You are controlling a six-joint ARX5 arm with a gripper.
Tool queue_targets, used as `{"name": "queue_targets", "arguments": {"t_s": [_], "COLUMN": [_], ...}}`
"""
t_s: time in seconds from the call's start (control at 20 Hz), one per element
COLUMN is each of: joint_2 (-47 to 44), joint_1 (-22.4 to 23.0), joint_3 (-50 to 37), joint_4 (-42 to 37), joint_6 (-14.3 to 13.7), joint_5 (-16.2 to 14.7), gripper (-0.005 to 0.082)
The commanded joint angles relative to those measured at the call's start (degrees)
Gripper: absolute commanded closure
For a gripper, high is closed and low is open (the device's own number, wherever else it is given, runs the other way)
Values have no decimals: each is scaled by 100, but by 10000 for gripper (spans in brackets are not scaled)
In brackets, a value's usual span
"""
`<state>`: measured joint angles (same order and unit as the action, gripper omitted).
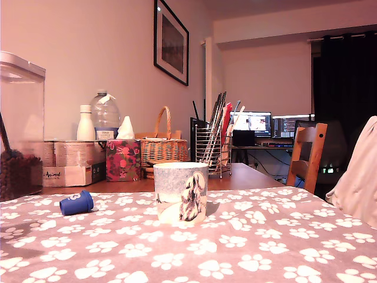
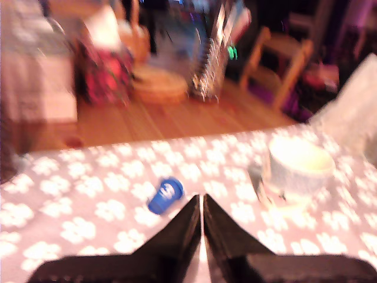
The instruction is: Pick up the coffee capsules on the table and drop them inside the coffee cup
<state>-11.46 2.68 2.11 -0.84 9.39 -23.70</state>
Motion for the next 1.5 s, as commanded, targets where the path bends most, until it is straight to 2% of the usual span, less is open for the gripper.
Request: {"name": "queue_targets", "arguments": {"t_s": [0.0, 0.05, 0.15, 0.2, 0.3, 0.35, 0.4, 0.45, 0.5, 0.6, 0.75, 0.9, 1.05, 1.45], "joint_2": [-295, -494, -850, -1005, -1270, -1394, -1532, -1676, -1812, -2094, -2463, -2787, -3193, -4485], "joint_1": [83, 129, 201, 236, 306, 337, 361, 380, 402, 411, 413, 413, 409, 407], "joint_3": [138, 138, 138, 138, 138, 138, 138, 138, 138, 138, 138, 138, 138, 138], "joint_4": [-197, -354, -654, -804, -1091, -1213, -1300, -1390, -1488, -1690, -2009, -2321, -2712, -3827], "joint_6": [-120, -120, -485, -625, -754, -787, -787, -787, -992, -1126, -1191, -1539, -1596, -1650], "joint_5": [37, 44, 39, 37, 37, 37, 39, 37, 37, 39, 31, 13, -2, -289], "gripper": [788, 788, 740, 639, 373, 283, 245, 243, 243, 243, 243, 243, 246, 257]}}
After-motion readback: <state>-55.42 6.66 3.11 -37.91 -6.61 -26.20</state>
